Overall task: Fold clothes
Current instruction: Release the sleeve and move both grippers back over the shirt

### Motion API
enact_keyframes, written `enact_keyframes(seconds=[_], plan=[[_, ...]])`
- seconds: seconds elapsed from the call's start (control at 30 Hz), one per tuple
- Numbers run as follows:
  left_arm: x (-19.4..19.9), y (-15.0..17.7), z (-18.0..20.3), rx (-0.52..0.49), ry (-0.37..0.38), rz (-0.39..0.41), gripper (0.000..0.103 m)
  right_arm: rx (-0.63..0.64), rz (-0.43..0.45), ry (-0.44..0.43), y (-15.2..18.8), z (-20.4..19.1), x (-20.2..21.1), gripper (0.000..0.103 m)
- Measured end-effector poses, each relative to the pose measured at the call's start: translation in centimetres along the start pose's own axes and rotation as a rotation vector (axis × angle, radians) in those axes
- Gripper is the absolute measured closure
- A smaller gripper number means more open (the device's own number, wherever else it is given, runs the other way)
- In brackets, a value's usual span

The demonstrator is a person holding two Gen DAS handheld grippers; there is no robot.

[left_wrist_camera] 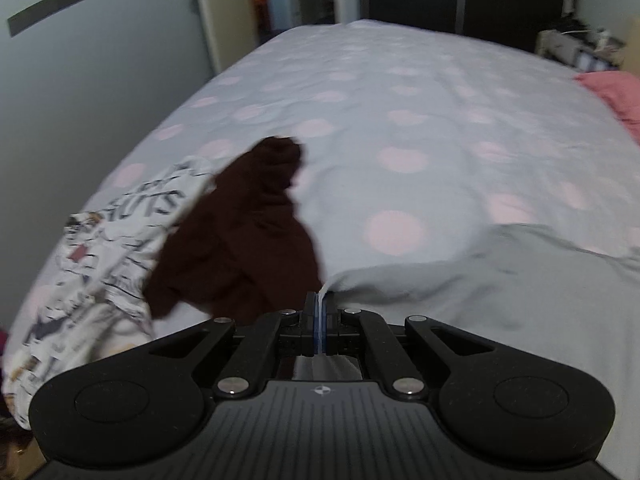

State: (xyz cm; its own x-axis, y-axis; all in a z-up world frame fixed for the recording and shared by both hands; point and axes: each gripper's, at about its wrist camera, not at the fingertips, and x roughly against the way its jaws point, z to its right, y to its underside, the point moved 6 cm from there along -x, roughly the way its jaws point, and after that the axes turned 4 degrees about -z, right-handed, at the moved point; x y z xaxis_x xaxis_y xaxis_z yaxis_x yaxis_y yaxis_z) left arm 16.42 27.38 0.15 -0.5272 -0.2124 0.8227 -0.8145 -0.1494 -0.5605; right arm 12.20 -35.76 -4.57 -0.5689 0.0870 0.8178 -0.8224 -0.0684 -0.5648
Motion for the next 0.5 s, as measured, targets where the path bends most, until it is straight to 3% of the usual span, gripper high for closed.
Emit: enact_keyframes(seconds=[0.2, 0.37, 0.5], plan=[[-5.5, 0.4, -0.8, 0.007, -0.022, -0.16, 0.103, -0.036, -0.039, 0.027, -0.5, 1.7, -1.3, 0.063], [-5.5, -0.9, 0.4, -0.056, -0.04, -0.102, 0.087, -0.051, -0.015, -0.019, -2.8, 2.5, -1.4, 0.063], [-5.0, -3.2, 3.2, -0.118, 0.042, -0.014, 0.076, -0.027, 0.011, -0.072, -5.3, 1.8, -2.1, 0.063]])
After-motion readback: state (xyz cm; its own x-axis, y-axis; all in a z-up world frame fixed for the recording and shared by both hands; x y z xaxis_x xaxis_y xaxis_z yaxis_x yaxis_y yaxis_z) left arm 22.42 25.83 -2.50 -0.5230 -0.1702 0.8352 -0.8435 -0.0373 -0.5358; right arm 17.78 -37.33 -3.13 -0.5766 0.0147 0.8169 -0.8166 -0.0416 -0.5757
